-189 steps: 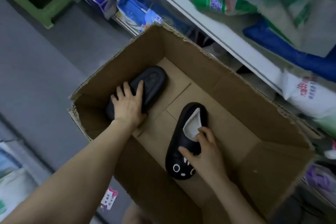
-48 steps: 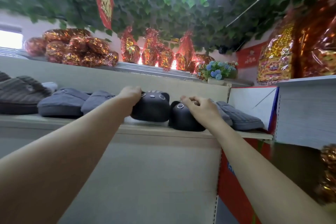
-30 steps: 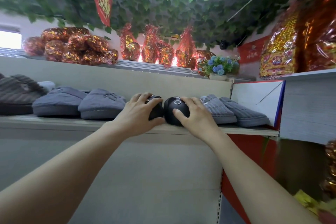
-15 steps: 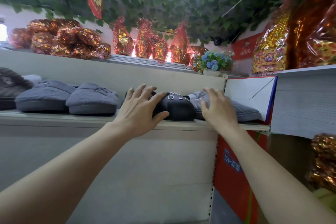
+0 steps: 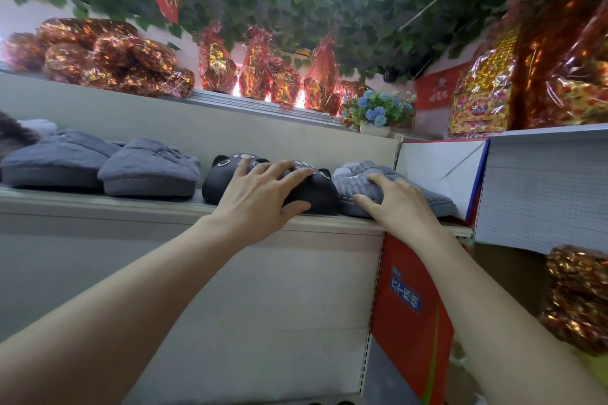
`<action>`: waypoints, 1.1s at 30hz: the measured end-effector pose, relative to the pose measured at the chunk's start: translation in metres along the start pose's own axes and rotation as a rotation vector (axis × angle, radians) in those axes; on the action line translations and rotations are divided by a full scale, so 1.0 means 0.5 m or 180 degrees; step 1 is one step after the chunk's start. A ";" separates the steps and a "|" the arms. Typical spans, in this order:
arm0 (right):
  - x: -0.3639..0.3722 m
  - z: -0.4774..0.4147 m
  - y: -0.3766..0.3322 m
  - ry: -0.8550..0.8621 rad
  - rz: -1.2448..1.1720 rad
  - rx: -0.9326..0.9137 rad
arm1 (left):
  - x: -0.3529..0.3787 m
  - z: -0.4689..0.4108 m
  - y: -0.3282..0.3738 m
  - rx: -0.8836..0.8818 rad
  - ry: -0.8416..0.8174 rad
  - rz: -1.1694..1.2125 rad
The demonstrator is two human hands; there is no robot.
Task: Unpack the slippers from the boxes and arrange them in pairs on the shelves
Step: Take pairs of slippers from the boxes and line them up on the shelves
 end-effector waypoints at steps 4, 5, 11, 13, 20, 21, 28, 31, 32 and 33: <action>-0.011 0.024 -0.019 0.0063 0.0302 0.0074 | -0.008 0.007 -0.003 0.0059 0.0068 -0.0030; -0.018 0.032 -0.037 0.0306 0.0341 0.0010 | -0.013 0.011 -0.008 0.0008 0.0145 -0.0069; -0.013 0.062 -0.191 0.0182 -0.0775 -0.0725 | -0.022 0.042 -0.075 -0.0741 0.0019 -0.0090; 0.014 0.053 -0.220 -0.0003 -0.0671 -0.0763 | -0.021 0.045 -0.084 -0.0772 -0.0076 0.0150; 0.034 0.032 -0.239 0.0139 -0.0578 -0.0629 | -0.046 0.069 -0.093 -0.0431 0.0036 0.0012; 0.031 0.035 -0.246 0.0229 -0.0427 -0.0619 | -0.058 0.080 -0.096 -0.0251 0.0211 -0.0091; -0.022 0.087 -0.467 0.0695 -0.1161 -0.1496 | -0.161 0.211 -0.281 -0.1005 0.0875 -0.0262; 0.008 0.097 -0.588 0.0052 -0.1502 -0.1647 | -0.180 0.266 -0.381 -0.1435 0.0328 -0.0301; 0.023 0.096 -0.619 -0.0112 -0.1413 -0.1686 | -0.183 0.278 -0.399 -0.1407 0.0152 -0.0196; 0.040 0.093 -0.641 -0.0262 -0.1254 -0.1673 | -0.187 0.287 -0.411 -0.1356 0.0024 -0.0050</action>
Point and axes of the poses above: each hand's wrist, its own z-axis away from the middle knuckle, its own x-axis out of the palm, y = z × x, the point moved 2 cm from there along -z, towards the middle knuckle
